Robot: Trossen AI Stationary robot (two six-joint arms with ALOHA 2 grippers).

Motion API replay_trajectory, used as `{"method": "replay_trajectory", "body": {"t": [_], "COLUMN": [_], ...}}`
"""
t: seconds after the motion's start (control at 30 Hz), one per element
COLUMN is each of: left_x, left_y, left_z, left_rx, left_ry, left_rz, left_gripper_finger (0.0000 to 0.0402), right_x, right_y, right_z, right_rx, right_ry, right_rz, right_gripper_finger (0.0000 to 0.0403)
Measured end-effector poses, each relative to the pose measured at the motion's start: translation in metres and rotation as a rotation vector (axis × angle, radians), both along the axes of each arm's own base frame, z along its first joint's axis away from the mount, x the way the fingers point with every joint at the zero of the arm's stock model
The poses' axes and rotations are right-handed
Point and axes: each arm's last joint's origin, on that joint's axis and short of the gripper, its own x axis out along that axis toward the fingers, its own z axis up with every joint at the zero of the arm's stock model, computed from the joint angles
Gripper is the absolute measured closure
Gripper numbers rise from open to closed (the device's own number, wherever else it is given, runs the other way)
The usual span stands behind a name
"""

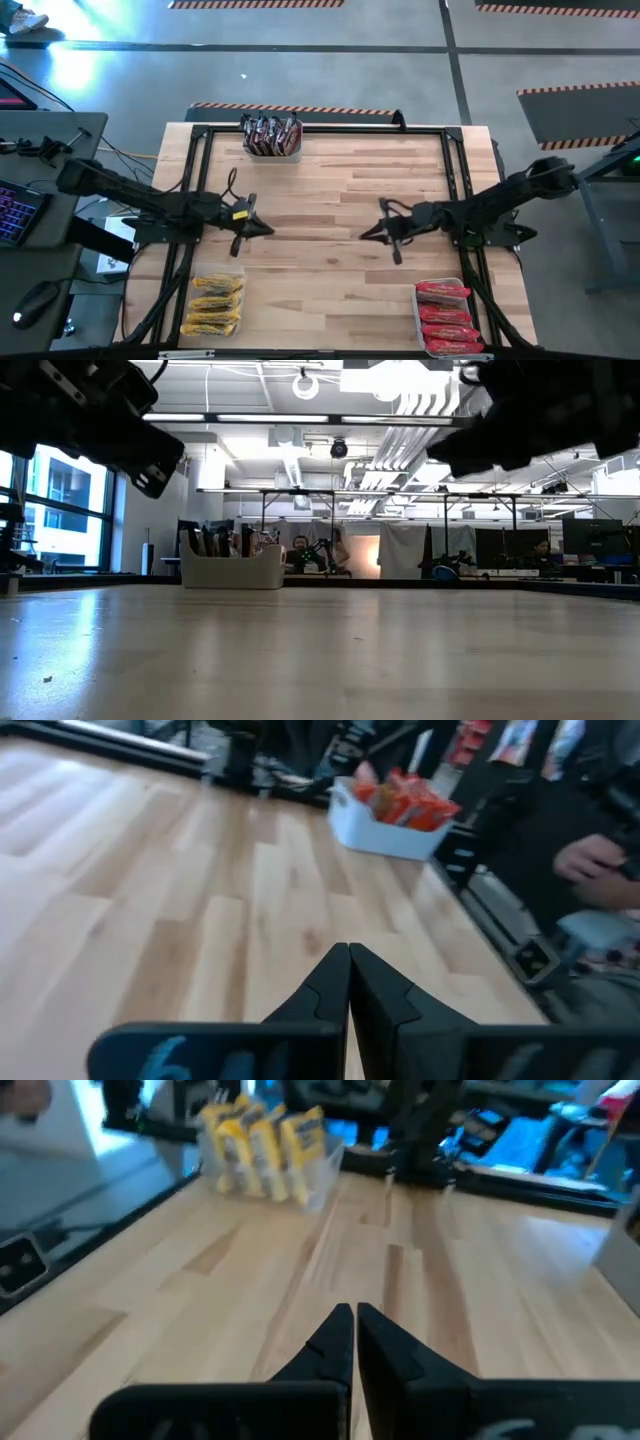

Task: Sort Maruchan noodles
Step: Return to Home position

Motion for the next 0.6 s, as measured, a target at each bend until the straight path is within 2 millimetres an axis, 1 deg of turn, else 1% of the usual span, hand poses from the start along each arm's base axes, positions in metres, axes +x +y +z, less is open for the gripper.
{"method": "replay_trajectory", "body": {"t": [0.1, 0.2, 0.4, 0.6], "left_x": [0.001, 0.0, -0.006, -0.016], "left_y": [0.007, 0.012, 0.019, 0.026], "left_z": [0.0, 0.002, 0.014, 0.024], "left_rx": [0.03, 0.072, 0.093, 0.118], "left_ry": [-0.006, -0.023, -0.118, -0.176], "left_rz": [0.032, 0.05, 0.057, 0.101], "left_gripper_finger": [0.0401, 0.0401, 0.0401, 0.0401], "right_x": [-0.02, -0.041, -0.076, -0.088], "right_y": [-0.01, -0.018, -0.028, -0.033], "right_z": [-0.01, -0.012, -0.015, -0.014], "right_rx": [0.047, 0.087, 0.109, 0.083], "right_ry": [-0.075, -0.134, -0.232, -0.192], "right_rz": [-0.008, 0.006, -0.004, -0.068], "right_gripper_finger": [0.0403, 0.0403, 0.0403, 0.0403]}}
